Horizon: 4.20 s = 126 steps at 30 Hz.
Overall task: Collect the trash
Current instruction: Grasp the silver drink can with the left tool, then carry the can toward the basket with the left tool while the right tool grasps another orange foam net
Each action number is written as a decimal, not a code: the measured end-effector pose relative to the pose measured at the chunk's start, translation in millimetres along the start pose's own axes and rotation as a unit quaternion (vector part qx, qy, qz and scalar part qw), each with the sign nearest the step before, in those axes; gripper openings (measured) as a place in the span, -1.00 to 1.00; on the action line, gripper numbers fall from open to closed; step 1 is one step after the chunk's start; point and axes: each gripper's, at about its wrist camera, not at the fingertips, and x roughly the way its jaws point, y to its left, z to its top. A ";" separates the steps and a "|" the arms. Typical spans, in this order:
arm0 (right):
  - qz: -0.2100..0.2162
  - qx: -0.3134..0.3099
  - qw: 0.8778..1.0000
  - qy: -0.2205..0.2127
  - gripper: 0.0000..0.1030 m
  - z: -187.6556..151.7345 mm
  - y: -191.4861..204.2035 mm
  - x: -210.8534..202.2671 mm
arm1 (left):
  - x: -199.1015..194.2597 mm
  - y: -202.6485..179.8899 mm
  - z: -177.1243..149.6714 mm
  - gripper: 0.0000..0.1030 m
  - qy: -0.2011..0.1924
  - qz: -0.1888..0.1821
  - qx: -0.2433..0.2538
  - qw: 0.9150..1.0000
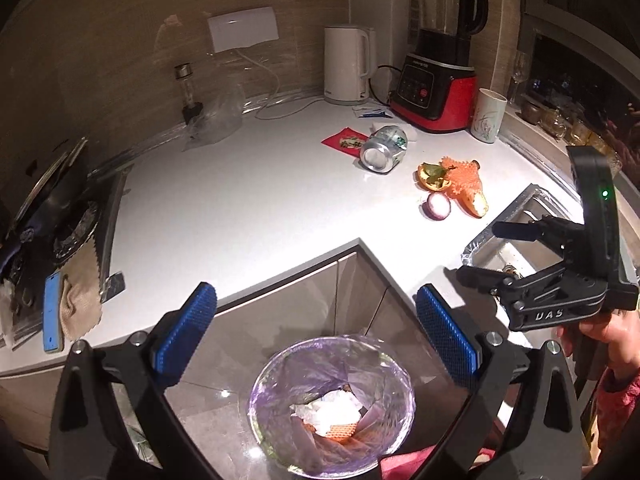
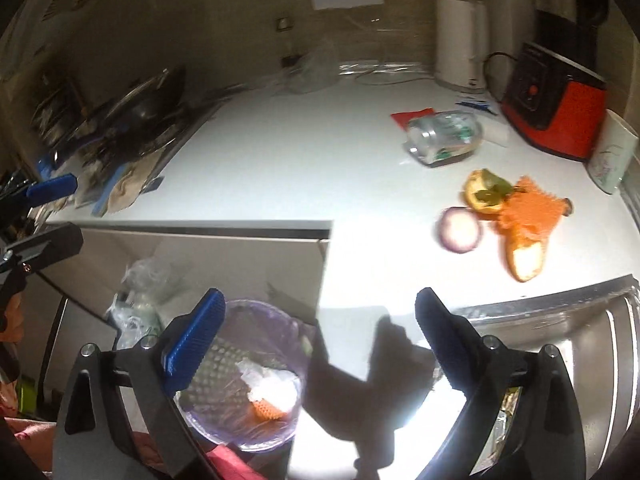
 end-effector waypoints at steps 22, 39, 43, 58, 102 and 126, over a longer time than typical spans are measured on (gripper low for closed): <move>-0.117 0.141 0.983 -0.025 0.85 15.7 -184.6 6.0 | 260.3 -107.7 184.8 0.85 0.056 -0.049 0.177 0.981; -0.114 0.173 0.978 -0.019 0.85 29.8 -215.2 43.5 | 347.4 -118.8 201.7 0.48 0.083 -0.042 0.183 0.979; -0.111 0.172 0.979 -0.023 0.85 38.5 -220.0 51.1 | 327.1 -113.4 204.1 0.48 0.072 -0.047 0.171 0.982; -0.040 0.265 0.963 -0.003 0.12 50.0 -265.6 103.3 | 177.7 -69.8 179.5 0.49 -0.014 -0.049 0.083 0.995; -0.026 0.275 0.961 0.030 -0.10 59.6 -261.2 114.5 | 75.8 -8.4 90.8 0.49 -0.003 -0.019 -0.016 1.000; -0.020 0.112 0.987 -0.111 -0.81 93.6 -144.2 -31.1 | 18.0 4.8 43.8 0.49 -0.023 -0.046 -0.009 0.999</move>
